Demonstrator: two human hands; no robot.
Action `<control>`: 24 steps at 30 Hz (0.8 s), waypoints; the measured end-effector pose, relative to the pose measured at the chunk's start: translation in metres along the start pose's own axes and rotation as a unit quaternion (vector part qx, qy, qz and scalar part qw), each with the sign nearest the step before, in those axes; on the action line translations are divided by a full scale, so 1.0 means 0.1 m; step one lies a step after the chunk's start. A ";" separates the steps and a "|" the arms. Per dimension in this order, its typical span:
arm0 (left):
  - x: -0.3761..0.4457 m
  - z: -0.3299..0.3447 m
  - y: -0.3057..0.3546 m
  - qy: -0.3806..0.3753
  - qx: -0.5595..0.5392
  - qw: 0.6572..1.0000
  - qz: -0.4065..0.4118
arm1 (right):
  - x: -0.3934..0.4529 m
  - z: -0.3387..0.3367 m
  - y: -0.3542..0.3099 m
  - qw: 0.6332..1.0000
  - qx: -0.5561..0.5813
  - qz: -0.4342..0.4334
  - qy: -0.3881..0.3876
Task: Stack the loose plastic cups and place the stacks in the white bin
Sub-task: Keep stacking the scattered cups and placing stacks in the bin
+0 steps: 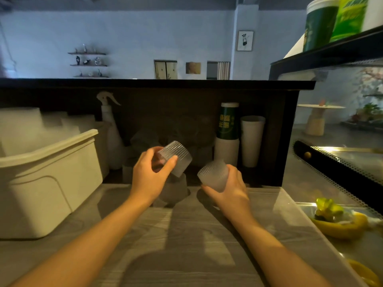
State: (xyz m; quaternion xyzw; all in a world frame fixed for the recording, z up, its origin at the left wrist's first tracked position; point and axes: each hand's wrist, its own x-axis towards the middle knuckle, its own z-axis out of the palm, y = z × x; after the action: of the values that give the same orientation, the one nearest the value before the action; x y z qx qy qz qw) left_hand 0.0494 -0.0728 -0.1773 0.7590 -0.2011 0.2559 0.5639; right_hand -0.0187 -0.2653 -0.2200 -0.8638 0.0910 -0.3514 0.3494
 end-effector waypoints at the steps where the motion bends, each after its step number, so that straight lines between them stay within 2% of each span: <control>1: -0.04 -0.05 0.01 -0.008 -0.016 1.000 -0.005 | -0.02 0.00 -0.02 1.000 -0.013 -0.020 -0.011; 4: -0.16 -0.18 0.07 -0.022 -0.059 0.998 -0.013 | -0.04 -0.01 -0.07 0.995 -0.057 -0.070 -0.046; 9: -0.28 -0.21 0.12 -0.056 -0.077 0.995 0.037 | -0.08 -0.04 -0.20 0.982 -0.099 -0.137 -0.078; 14: -0.34 -0.15 0.07 -0.101 -0.024 0.990 0.095 | -0.15 -0.05 -0.27 0.973 -0.110 -0.170 -0.106; 17: -0.34 -0.14 0.08 -0.093 0.031 0.987 0.129 | -0.18 -0.07 -0.30 0.971 -0.105 -0.190 -0.100; 22: -0.44 -0.06 0.10 -0.121 0.079 0.979 0.146 | -0.23 -0.01 -0.30 0.965 -0.111 -0.222 -0.086; 24: -0.53 0.03 0.12 -0.127 0.147 0.969 0.152 | -0.25 0.00 -0.30 0.965 -0.105 -0.226 -0.083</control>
State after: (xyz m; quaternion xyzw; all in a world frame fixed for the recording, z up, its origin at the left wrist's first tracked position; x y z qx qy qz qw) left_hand 0.0011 -0.0784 -0.2011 0.8205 -0.3444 0.2670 0.3701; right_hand -0.0399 -0.2329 -0.2133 -0.9201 -0.0999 -0.3365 0.1740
